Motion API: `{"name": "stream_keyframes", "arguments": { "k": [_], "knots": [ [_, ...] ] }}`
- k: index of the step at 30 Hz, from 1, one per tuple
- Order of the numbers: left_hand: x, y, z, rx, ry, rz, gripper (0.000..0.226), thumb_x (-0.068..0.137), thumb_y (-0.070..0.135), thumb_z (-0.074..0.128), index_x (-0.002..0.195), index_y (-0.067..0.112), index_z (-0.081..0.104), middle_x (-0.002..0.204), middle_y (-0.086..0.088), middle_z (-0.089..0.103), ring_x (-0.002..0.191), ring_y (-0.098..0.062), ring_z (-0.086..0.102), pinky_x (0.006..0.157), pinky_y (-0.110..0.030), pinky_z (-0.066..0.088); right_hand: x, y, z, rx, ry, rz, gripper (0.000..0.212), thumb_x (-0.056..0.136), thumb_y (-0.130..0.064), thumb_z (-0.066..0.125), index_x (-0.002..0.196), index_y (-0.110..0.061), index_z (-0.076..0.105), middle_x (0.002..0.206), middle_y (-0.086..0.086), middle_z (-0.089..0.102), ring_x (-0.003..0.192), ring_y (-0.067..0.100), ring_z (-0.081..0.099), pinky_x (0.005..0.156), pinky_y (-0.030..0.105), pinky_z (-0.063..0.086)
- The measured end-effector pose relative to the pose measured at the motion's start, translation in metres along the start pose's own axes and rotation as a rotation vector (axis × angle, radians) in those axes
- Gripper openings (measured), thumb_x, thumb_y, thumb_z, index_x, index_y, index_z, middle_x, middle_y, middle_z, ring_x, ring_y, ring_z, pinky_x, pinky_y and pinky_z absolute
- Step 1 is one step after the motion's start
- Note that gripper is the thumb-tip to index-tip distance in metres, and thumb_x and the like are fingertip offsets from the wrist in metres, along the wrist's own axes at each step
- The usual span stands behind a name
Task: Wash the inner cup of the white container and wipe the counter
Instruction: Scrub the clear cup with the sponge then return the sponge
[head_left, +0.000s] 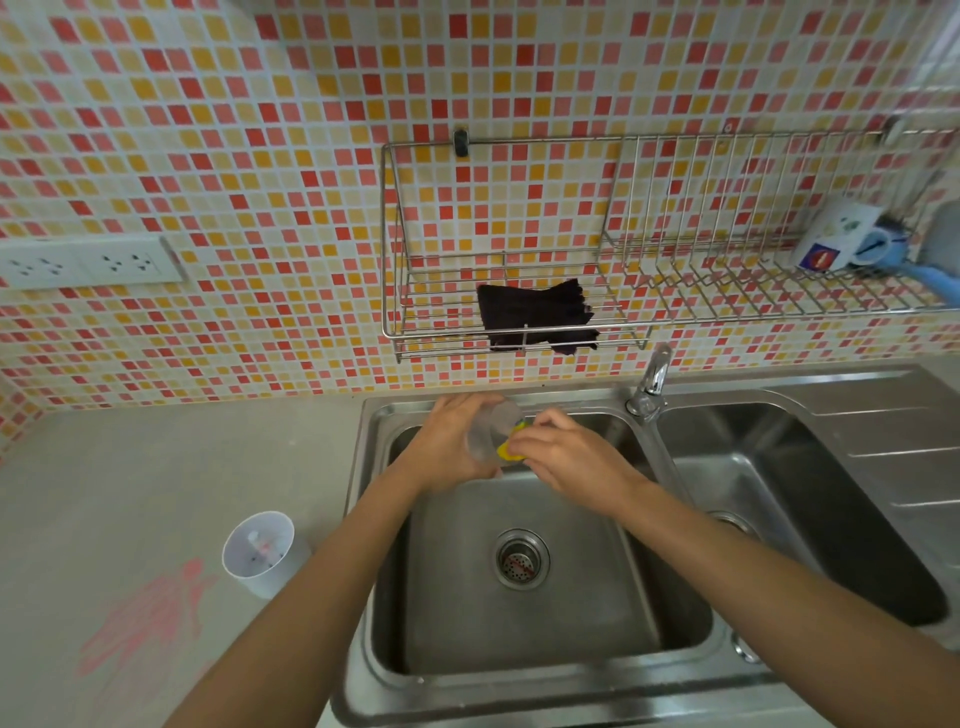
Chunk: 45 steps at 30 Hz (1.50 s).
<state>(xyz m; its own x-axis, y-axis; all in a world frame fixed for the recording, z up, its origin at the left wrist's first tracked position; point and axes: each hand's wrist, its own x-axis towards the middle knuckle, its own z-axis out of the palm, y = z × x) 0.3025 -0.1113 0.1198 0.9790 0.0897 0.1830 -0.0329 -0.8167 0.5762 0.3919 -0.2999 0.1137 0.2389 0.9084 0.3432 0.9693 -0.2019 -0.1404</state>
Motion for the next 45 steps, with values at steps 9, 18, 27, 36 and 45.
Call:
{"name": "stream_keyframes", "arguments": {
  "k": [9, 18, 27, 36, 45],
  "knots": [
    [-0.001, 0.002, 0.013, 0.013, 0.184, 0.022, 0.084, 0.06, 0.036, 0.087, 0.127, 0.011, 0.042, 0.124, -0.001, 0.042, 0.11, -0.009, 0.042, 0.086, -0.01, 0.039, 0.006, -0.014, -0.002, 0.031, -0.016, -0.015, 0.03, 0.081, -0.001, 0.065, 0.108, -0.014, 0.07, 0.103, -0.006, 0.07, 0.095, 0.017, 0.049, 0.086, 0.022, 0.045],
    [0.003, -0.006, 0.002, 0.212, 0.111, 0.062, 0.082, 0.059, 0.05, 0.079, 0.129, 0.026, 0.045, 0.126, 0.005, 0.049, 0.115, -0.016, 0.043, 0.097, -0.041, 0.041, 0.016, -0.021, 0.006, -0.09, -0.013, 0.082, 0.033, 0.074, -0.006, 0.072, 0.105, -0.018, 0.073, 0.102, -0.007, 0.072, 0.094, 0.022, 0.056, 0.079, 0.034, 0.05],
    [0.003, -0.007, -0.001, 0.089, 0.112, 0.125, 0.085, 0.053, 0.033, 0.089, 0.126, 0.012, 0.052, 0.12, -0.002, 0.055, 0.11, -0.017, 0.05, 0.097, -0.028, 0.039, 0.021, -0.019, 0.007, -0.091, 0.055, 0.103, 0.033, 0.069, -0.004, 0.075, 0.1, -0.016, 0.074, 0.095, -0.005, 0.072, 0.091, 0.024, 0.055, 0.074, 0.034, 0.05],
    [-0.007, -0.006, -0.005, 0.107, 0.149, 0.083, 0.085, 0.055, 0.032, 0.09, 0.129, 0.014, 0.051, 0.124, 0.001, 0.055, 0.109, -0.001, 0.041, 0.086, 0.001, 0.024, 0.011, -0.013, 0.007, 0.026, 0.098, 0.179, 0.032, 0.081, -0.001, 0.069, 0.108, -0.017, 0.073, 0.109, -0.005, 0.071, 0.094, 0.021, 0.053, 0.08, 0.03, 0.054],
    [-0.022, -0.016, -0.004, -0.004, 0.142, -0.065, 0.087, 0.059, 0.034, 0.088, 0.134, 0.023, 0.045, 0.132, 0.004, 0.051, 0.12, -0.012, 0.045, 0.098, -0.024, 0.038, 0.01, -0.021, -0.019, 0.287, 0.12, 0.441, 0.026, 0.089, -0.007, 0.06, 0.108, -0.021, 0.073, 0.103, -0.009, 0.072, 0.088, 0.007, 0.057, 0.083, 0.018, 0.046]
  ]
}}
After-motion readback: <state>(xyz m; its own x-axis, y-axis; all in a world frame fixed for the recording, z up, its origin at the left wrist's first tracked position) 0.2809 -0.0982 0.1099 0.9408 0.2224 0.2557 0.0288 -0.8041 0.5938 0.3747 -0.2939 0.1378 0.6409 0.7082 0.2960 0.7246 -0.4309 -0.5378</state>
